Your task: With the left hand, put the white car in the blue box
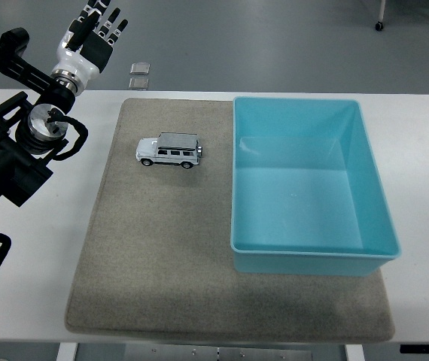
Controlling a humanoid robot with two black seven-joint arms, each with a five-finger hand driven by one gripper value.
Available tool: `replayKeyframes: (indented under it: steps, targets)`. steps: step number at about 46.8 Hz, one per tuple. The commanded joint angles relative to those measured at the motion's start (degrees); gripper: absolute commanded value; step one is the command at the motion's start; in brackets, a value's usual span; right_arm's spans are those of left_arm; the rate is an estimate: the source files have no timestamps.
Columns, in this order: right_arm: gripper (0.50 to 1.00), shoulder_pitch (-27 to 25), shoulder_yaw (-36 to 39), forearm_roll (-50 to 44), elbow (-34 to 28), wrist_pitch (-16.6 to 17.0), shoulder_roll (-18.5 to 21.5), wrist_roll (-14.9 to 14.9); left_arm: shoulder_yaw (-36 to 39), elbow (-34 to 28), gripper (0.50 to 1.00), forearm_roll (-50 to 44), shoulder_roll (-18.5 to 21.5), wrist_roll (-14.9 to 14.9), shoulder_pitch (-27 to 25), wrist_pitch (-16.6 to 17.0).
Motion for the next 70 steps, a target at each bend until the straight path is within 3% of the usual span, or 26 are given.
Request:
replayKeyframes:
  steps: [1, 44, 48, 59, 70]
  targets:
    - [0.936, 0.0, 0.0, 0.0, 0.0, 0.0, 0.0, 0.0, 0.09, 0.01, 0.999, 0.08, 0.0, 0.0, 0.0, 0.01]
    - [0.936, 0.0, 0.0, 0.0, 0.0, 0.0, 0.0, 0.0, 1.58, -0.42, 0.999, 1.31, 0.0, 0.62, -0.53, 0.1]
    - [0.936, 0.0, 0.0, 0.0, 0.0, 0.0, 0.0, 0.0, 2.99, -1.04, 0.999, 1.4, 0.18, 0.62, -1.14, 1.5]
    - [0.936, 0.0, 0.0, 0.0, 0.0, 0.0, 0.0, 0.0, 12.82, -4.82, 0.999, 1.75, 1.23, 0.62, -3.78, 3.53]
    - [0.936, 0.0, 0.0, 0.0, 0.0, 0.0, 0.0, 0.0, 30.22, -6.22, 0.999, 3.68, 1.67, 0.79, -10.72, 3.53]
